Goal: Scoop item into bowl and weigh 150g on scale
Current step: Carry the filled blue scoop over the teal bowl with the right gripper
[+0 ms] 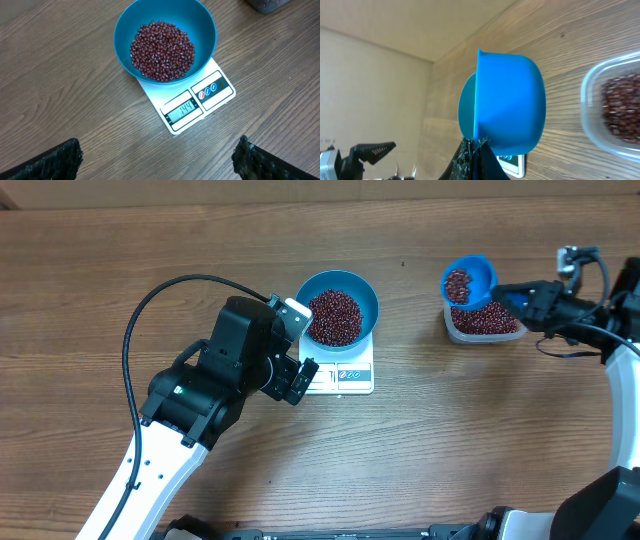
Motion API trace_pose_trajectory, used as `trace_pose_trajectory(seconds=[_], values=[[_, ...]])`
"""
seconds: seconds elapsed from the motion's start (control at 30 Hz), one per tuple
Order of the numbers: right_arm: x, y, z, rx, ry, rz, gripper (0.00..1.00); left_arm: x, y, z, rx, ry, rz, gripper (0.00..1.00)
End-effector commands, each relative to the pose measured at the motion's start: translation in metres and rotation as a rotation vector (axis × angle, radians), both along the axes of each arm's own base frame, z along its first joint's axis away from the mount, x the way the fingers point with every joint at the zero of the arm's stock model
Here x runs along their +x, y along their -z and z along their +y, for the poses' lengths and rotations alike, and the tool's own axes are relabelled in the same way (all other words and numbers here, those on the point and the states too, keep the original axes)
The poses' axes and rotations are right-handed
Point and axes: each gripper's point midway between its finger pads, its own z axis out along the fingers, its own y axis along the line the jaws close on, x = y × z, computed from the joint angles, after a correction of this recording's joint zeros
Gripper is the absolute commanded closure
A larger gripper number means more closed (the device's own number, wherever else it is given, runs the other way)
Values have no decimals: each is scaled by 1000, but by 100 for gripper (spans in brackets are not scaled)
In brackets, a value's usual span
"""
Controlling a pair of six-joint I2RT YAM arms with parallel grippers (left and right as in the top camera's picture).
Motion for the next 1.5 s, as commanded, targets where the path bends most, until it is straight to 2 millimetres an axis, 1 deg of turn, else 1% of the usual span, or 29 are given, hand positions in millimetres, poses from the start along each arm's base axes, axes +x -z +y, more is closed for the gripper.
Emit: trace_pose_trajectory(seconds=[0.0,0.1,0.2,0.4,0.6,0.7,0.87,1.23,1.47], values=[[-3,-9,20,-17,-57,-36,96,4,-8,-2,-10,10,-18,1],[-1,-4,37,-53,-89,-31,96,4,-8,-2,-10,10,-18,0],[1,-2,59,-96,-136,-50,96,4,-8,-2,-10,10,-18,1],[9,6,100,-231,-195,-103,96,4,-8,-2,-10,10,-18,1],[14,14,130,-365,-210,-149,96,4,-8,-2,-10,10,-18,1],[16,15,140,-407,-210,-172,96,4,-8,-2,-10,10,-18,0],[21,10,150,-427,-210,-216,96,4,-8,-2,-10,10,-18,1],[38,7,140,-522,-127,-271,96,4,-8,-2,-10,10,-18,0],[36,3,154,-548,-176,-332,96,4,-8,-2,-10,10,-18,1]])
